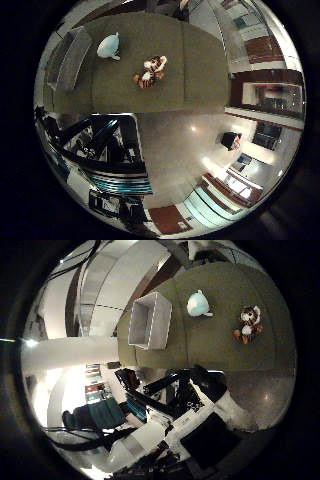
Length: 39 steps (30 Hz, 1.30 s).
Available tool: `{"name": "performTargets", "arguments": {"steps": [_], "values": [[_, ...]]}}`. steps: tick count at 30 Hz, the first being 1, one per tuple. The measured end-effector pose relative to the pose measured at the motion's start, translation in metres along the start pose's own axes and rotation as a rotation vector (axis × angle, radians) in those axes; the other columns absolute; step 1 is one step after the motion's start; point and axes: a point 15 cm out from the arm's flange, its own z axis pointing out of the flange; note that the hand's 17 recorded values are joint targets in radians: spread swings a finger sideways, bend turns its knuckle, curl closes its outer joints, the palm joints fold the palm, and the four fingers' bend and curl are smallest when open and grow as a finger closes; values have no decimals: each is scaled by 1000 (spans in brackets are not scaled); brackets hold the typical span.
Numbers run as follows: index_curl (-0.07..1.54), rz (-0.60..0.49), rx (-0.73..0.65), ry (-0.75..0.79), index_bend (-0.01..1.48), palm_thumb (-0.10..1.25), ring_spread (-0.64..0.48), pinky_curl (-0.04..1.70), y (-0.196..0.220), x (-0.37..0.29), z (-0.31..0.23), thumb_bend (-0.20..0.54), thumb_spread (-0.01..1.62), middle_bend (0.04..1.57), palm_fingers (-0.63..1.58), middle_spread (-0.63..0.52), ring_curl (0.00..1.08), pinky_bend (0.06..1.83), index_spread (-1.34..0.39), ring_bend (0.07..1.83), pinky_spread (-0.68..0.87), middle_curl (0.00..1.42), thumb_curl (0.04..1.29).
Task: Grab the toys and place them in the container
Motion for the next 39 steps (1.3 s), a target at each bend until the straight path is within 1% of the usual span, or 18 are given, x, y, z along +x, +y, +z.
{"name": "performTargets", "arguments": {"steps": [27, 32, 39], "values": [[385, 8, -15, -11, 300, 812, 202, 178, 5, 6, 7, -20, 1120, 180, 86, 47, 169, 321, -353, 179, 342, 279, 373], [385, -7, -23, -23, 299, 809, 202, 181, 0, 10, 16, -18, 1121, 180, 86, 47, 167, 323, -353, 179, 341, 278, 376], [385, -18, -2, -4, 298, 808, 201, 183, -23, 29, 6, -18, 1121, 179, 88, 47, 170, 320, -353, 181, 341, 277, 379]]}}
